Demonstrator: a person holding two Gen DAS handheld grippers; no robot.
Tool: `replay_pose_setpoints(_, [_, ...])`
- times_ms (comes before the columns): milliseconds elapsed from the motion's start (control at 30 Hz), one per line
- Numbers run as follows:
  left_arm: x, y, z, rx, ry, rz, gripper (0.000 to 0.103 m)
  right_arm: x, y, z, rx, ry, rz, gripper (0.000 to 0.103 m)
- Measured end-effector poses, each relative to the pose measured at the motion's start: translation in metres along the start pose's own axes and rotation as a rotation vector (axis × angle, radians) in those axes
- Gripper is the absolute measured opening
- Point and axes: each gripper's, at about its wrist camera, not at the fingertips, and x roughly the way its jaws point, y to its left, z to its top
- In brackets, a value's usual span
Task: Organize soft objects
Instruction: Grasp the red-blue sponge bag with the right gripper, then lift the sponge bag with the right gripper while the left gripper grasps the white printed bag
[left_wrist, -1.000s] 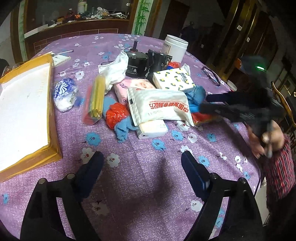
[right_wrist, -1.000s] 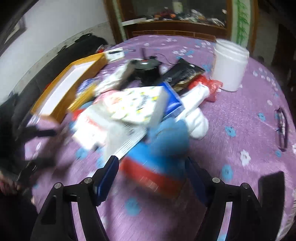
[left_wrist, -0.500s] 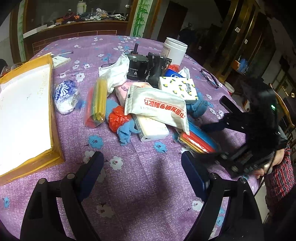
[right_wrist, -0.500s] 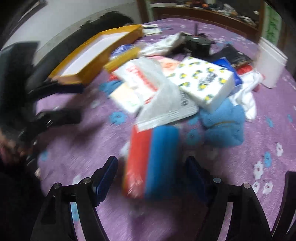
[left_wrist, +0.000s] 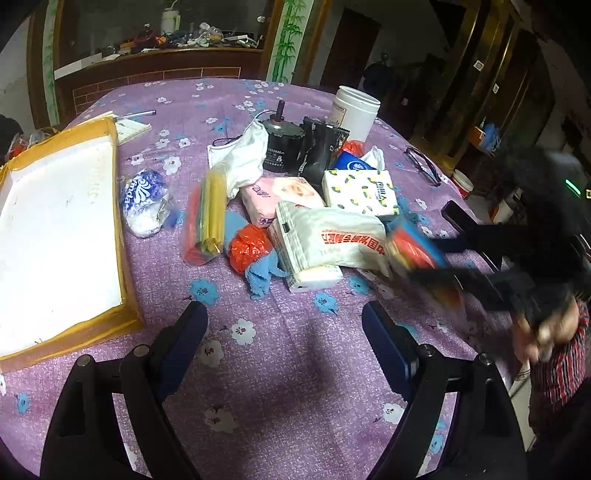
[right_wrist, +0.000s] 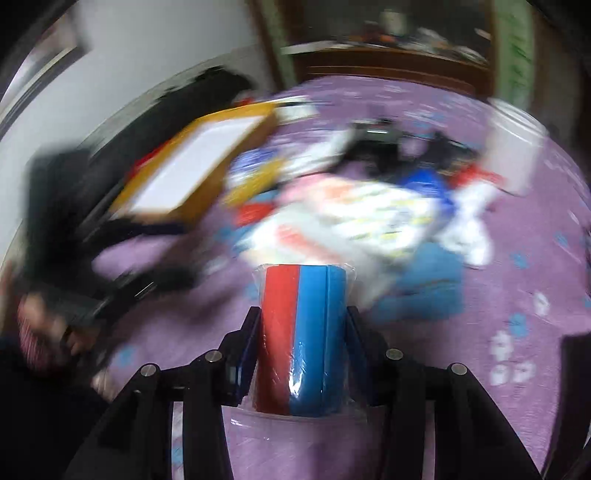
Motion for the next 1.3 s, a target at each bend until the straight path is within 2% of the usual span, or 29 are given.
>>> replay_pose_setpoints(67, [-0.002,-0.001,-0.001,0.014,-0.006,0.001,0.086,0.014,-0.022,0.009,0.105,0.020,-0.057,0.045])
replay_pose_setpoints(167, [-0.002,-0.001,0.000,0.014,-0.003,0.001,0.086,0.036,-0.037,0.015,0.204,0.031,-0.028,0.045])
replay_pose_setpoints(200, [-0.002,-0.001,0.000,0.017,-0.003,0.004,0.086,0.041,-0.035,0.014,0.217,0.031,-0.006,0.045])
replay_pose_setpoints(300, [-0.005,-0.004,0.003,0.050,-0.009,0.014,0.086,0.051,-0.011,0.016,0.161,0.066,0.158,0.044])
replay_pose_setpoints(333, [-0.006,-0.005,0.005,0.060,-0.010,0.022,0.086,0.050,-0.005,0.016,0.149,0.071,0.184,0.044])
replay_pose_setpoints(400, [-0.006,-0.006,0.012,0.077,-0.013,0.032,0.087,0.042,-0.005,0.023,0.146,0.033,0.199,0.044])
replay_pose_setpoints(467, [-0.004,-0.006,0.018,0.074,-0.008,0.028,0.087,0.025,-0.017,0.034,0.161,-0.048,0.169,0.044])
replay_pose_setpoints(600, [0.018,-0.002,0.032,-0.072,0.056,0.018,0.087,0.005,-0.041,0.045,0.194,-0.234,0.097,0.044])
replay_pose_setpoints(667, [0.024,-0.008,0.038,-0.080,0.061,0.023,0.087,0.008,-0.053,0.043,0.227,-0.261,0.131,0.044])
replay_pose_setpoints(700, [0.026,-0.014,0.043,-0.042,0.057,0.029,0.087,0.012,-0.056,0.042,0.242,-0.260,0.152,0.044])
replay_pose_setpoints(800, [0.029,-0.031,0.061,0.105,0.010,0.089,0.087,-0.009,-0.068,0.037,0.257,-0.320,0.141,0.044])
replay_pose_setpoints(833, [0.032,-0.032,0.068,0.134,0.000,0.082,0.087,-0.011,-0.071,0.038,0.279,-0.338,0.157,0.044])
replay_pose_setpoints(900, [0.044,-0.033,0.081,0.172,0.027,0.005,0.086,-0.014,-0.082,0.036,0.325,-0.372,0.192,0.044])
replay_pose_setpoints(967, [0.061,-0.035,0.085,0.203,0.101,-0.052,0.086,-0.027,-0.093,0.029,0.365,-0.394,0.199,0.044])
replay_pose_setpoints(1100, [0.067,-0.032,0.070,0.223,0.184,-0.088,0.086,-0.027,-0.106,0.025,0.421,-0.385,0.232,0.044])
replay_pose_setpoints(1167, [0.054,-0.038,0.057,0.242,0.205,-0.113,0.086,-0.032,-0.107,0.023,0.425,-0.384,0.241,0.044])
replay_pose_setpoints(1233, [0.039,-0.051,0.040,0.283,0.234,-0.170,0.086,-0.031,-0.106,0.022,0.417,-0.383,0.243,0.044])
replay_pose_setpoints(1300, [0.024,-0.063,0.025,0.322,0.207,-0.144,0.087,-0.032,-0.103,0.022,0.407,-0.383,0.241,0.044])
